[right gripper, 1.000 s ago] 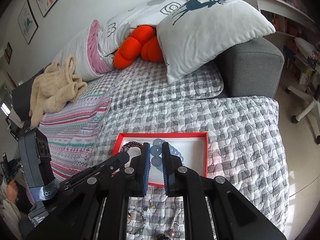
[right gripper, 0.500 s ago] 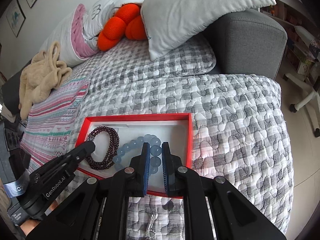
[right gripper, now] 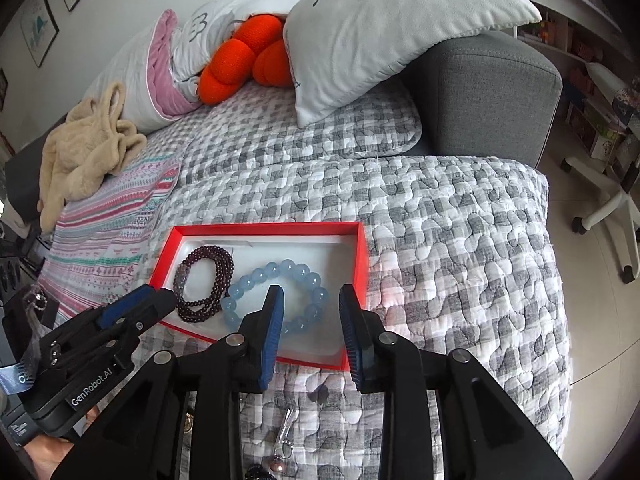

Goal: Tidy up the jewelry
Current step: 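Move the left tool to the gold ring and grasp it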

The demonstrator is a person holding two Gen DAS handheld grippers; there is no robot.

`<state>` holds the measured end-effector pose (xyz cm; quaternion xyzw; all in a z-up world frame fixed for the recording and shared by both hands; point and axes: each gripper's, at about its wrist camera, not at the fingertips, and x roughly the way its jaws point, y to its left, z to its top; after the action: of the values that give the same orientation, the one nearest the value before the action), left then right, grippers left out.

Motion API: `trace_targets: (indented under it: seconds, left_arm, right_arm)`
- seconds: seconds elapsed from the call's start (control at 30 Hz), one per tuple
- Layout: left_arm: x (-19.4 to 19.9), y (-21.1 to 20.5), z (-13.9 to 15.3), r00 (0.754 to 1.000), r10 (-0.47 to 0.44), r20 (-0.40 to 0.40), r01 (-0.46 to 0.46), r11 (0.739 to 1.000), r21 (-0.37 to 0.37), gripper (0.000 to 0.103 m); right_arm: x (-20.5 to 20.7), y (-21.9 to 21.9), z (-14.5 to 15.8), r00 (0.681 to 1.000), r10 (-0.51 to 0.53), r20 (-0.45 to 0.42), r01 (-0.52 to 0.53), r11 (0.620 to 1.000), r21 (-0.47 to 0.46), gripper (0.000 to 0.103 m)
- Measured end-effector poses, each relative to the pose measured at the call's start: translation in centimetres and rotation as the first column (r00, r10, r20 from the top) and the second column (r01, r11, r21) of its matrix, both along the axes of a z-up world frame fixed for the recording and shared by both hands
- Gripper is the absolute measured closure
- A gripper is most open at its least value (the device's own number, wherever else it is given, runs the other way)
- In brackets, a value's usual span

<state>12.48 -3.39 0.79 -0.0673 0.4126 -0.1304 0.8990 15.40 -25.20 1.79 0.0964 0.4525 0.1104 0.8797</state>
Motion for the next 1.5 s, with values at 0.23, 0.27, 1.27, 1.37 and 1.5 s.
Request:
trace_targets:
  seconds: [0.23,0.27,1.27,1.37,1.5]
  left_arm:
    - [-3.3,2.3,-0.2,0.998,0.049,-0.040,-0.048,0.999,0.009,0.027]
    - [-3.7,2.8,-0.4,0.997,0.067,-0.044,-0.067,0.998,0.007,0.027]
    - [-11.6,0.4,-4.5,0.960,-0.280,0.002,0.277,0.953,0.119,0.047]
    - [-10.8,-0.2,-4.8,0.957,-0.290,-0.001,0.288,0.950,0.122,0.055]
    - [-10.1,-0.7,-4.9,0.960,-0.280,0.016,0.273,0.947,0.169,0.055]
  right_arm:
    - [-4.0,0.4,0.4,0.998,0.052,-0.017,-0.053,0.998,-0.031,0.056]
    - [-4.4,0.6,0.2,0.998,0.060,-0.023,-0.061,0.997,-0.042,0.046]
    - [-13.4,2.1,-5.8,0.961,0.253,-0.112,-0.265,0.958,-0.108,0.043]
    - [-13.4,2.2,-5.8,0.960,0.258,-0.112,-0.270,0.958,-0.102,0.043]
    - [-13.4,2.2,-5.7,0.959,0.259,-0.112,-0.271,0.957,-0.102,0.043]
